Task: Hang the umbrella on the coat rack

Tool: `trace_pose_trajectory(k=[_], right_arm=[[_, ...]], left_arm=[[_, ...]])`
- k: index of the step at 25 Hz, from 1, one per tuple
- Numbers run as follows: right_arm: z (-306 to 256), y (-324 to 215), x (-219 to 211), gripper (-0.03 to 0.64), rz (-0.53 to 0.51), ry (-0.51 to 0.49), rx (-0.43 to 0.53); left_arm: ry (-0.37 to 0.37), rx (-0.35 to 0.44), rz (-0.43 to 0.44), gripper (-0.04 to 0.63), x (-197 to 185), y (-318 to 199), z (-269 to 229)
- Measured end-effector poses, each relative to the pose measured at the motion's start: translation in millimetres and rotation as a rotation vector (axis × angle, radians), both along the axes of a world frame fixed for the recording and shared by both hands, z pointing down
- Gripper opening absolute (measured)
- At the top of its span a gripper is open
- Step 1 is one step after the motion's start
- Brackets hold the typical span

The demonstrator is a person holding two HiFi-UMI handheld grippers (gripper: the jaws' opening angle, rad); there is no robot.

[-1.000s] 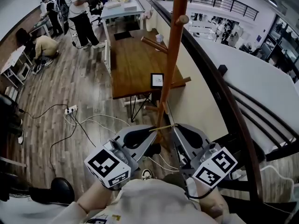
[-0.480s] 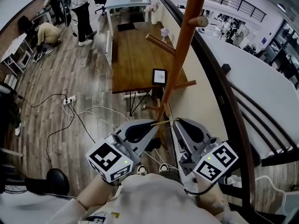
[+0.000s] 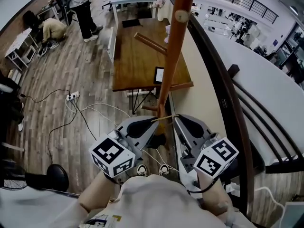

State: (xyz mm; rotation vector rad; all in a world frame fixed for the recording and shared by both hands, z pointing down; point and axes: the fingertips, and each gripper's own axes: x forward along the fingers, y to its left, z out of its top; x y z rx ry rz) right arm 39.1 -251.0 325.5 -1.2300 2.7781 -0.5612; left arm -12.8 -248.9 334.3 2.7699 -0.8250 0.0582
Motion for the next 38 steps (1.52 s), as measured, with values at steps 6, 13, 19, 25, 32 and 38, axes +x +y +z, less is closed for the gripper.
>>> trace_pose_trajectory(k=[6,13,19,25,32,38], right_arm=[[33,-15,8,0.003,-0.020,0.011,-0.063],[73,-35,11,0.003,-0.040,0.026,-0.130],[105,-45,8,0.003,-0.060,0.039,-0.185],[130,-50,3,0.003,-0.067,0.038,-0.227],[155,-54,4,0.003,-0.068,0.026,-0.261],[168,-67,-3,0.003,-0.071,0.027,-0.270]], left_arm=[[-0.020,-0.072,-0.033,0.002,9,-15,34],[-0.049,-0.135,-0.073,0.002,11,-30,70],[-0.067,-0.190,-0.096,0.002,7,-41,101],[-0.089,-0.232,-0.098,0.002,4,-50,125],[-0.090,-0.272,-0.096,0.002,8,-56,153],[-0.099,-0.297,-0.095,0.002,11,-69,170]])
